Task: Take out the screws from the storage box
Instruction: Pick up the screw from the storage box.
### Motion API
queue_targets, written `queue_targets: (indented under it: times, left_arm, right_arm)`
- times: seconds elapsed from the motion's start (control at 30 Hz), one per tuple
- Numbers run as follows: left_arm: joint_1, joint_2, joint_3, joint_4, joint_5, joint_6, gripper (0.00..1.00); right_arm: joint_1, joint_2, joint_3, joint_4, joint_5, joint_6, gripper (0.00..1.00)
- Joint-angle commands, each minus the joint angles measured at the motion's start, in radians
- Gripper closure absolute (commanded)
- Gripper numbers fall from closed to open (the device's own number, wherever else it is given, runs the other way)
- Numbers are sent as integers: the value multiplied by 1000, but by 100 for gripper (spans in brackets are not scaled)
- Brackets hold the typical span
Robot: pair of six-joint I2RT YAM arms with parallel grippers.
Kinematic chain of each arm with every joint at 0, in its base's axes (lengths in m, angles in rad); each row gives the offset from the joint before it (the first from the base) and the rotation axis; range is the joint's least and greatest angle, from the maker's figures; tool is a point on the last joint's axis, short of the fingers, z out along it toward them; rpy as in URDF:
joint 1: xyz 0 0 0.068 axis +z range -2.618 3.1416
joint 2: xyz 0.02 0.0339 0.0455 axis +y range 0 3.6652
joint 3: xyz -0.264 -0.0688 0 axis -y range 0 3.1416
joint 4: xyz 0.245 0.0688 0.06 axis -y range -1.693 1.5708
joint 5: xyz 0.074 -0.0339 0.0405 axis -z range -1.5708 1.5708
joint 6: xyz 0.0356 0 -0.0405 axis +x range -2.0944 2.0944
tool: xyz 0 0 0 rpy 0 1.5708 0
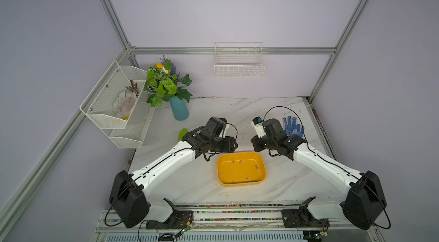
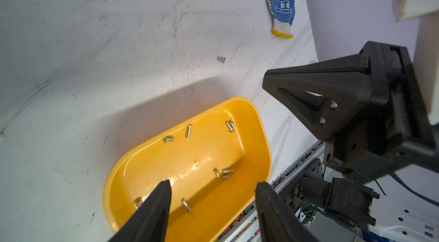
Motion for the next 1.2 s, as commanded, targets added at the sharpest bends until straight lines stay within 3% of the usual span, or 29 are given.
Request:
queue_targets:
  times: [0.0, 0.17, 0.4, 0.63, 0.73, 1.17]
  left_arm:
    - [-32, 97, 143, -113, -54, 67, 53]
    - [-65, 139, 152, -108, -51, 56, 55]
    - [-114, 202, 126, -92, -95, 16, 48]
    - [-172, 312, 166, -106, -124, 22, 51]
    - [-172, 338, 182, -124, -168, 13, 51]
    - [-165, 533, 338, -214, -160, 31, 54]
  right_arm:
    - [-22, -12, -27, 3, 32, 48, 96]
    - [-28, -6, -28, 25, 22, 42, 96]
    - [-30, -3, -46, 53, 3, 38, 96]
    - [-32, -15, -79, 77, 3, 36, 95]
    - [-31, -25, -97, 94, 1, 40, 96]
    - [-32, -49, -118, 107, 8, 34, 95]
